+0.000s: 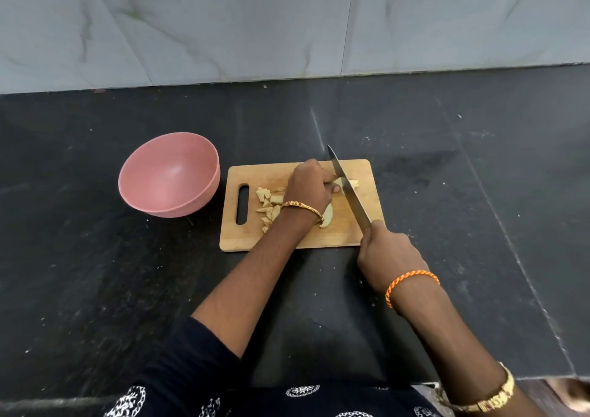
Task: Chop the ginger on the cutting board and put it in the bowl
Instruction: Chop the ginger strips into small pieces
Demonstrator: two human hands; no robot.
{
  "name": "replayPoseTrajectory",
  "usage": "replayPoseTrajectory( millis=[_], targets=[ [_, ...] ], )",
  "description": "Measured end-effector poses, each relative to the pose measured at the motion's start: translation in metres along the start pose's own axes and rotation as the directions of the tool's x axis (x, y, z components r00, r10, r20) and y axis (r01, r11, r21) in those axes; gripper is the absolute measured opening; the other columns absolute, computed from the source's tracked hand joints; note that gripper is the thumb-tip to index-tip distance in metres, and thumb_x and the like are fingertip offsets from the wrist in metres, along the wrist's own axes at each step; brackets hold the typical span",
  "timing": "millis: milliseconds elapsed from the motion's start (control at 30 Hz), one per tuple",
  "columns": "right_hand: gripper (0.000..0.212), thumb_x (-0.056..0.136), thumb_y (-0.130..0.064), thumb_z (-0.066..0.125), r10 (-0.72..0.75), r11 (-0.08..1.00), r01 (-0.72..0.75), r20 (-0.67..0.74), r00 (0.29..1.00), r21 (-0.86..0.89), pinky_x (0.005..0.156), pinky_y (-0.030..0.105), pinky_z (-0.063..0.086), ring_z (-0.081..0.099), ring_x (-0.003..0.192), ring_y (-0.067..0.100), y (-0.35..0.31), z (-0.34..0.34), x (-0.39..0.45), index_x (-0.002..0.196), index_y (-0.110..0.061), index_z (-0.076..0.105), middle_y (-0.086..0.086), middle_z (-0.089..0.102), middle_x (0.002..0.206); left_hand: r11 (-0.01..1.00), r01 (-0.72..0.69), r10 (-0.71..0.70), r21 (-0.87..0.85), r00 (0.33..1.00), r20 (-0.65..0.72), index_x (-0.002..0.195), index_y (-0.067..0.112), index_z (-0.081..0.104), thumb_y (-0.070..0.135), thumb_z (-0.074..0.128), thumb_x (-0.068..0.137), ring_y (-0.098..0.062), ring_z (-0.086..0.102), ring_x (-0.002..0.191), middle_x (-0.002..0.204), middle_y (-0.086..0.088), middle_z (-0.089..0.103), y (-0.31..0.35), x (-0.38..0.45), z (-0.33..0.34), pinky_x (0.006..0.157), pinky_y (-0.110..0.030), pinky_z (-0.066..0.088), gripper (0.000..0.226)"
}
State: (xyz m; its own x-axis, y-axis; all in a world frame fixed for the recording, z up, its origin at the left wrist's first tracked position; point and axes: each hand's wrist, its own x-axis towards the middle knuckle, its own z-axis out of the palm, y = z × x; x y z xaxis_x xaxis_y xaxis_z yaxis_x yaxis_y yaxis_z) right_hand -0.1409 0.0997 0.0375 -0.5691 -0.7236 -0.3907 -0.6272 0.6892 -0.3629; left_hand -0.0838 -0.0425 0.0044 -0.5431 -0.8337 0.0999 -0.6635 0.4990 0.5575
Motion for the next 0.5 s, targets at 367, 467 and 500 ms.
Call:
replayPoseTrajectory(
  millis=[367, 467, 500],
  targets=[
    [0.033, 0.099, -0.033, 0.030, -0.016, 0.958, 0.054, -0.133, 0.991, 0.282, 0.063, 0.034, 0.040, 0.053, 0.068, 0.029, 0.021, 0.000, -0.036, 0.074, -0.017, 0.043, 0.011, 0.056, 0.075, 0.996, 0.058, -0.055, -0.068, 0.998, 0.038, 0.102, 0.007, 0.071, 0.017, 0.073, 0.078, -0.023, 0.062, 0.091, 0.097, -0.010, 0.070, 0.003, -0.003, -0.011, 0.076, -0.023, 0.043, 0.026],
    [0.032, 0.100, -0.033, 0.030, -0.031, 0.968, 0.066, -0.146, 0.989, 0.241, 0.067, 0.035, 0.043, 0.053, 0.074, 0.031, 0.012, -0.001, -0.022, 0.077, -0.015, 0.043, 0.011, 0.054, 0.077, 0.997, 0.061, -0.058, -0.048, 0.997, 0.052, 0.104, 0.007, 0.070, 0.017, 0.072, 0.080, -0.024, 0.062, 0.092, 0.099, -0.010, 0.069, 0.004, -0.002, -0.012, 0.076, -0.023, 0.042, 0.027],
    [0.032, 0.100, -0.033, 0.029, -0.030, 0.973, 0.061, -0.141, 0.990, 0.223, 0.069, 0.036, 0.046, 0.055, 0.076, 0.033, 0.010, 0.000, -0.018, 0.081, -0.014, 0.046, 0.012, 0.055, 0.079, 0.997, 0.062, -0.059, -0.043, 0.997, 0.056, 0.105, 0.007, 0.070, 0.017, 0.071, 0.080, -0.025, 0.061, 0.093, 0.100, -0.011, 0.069, 0.004, -0.002, -0.012, 0.076, -0.022, 0.041, 0.027]
  ],
)
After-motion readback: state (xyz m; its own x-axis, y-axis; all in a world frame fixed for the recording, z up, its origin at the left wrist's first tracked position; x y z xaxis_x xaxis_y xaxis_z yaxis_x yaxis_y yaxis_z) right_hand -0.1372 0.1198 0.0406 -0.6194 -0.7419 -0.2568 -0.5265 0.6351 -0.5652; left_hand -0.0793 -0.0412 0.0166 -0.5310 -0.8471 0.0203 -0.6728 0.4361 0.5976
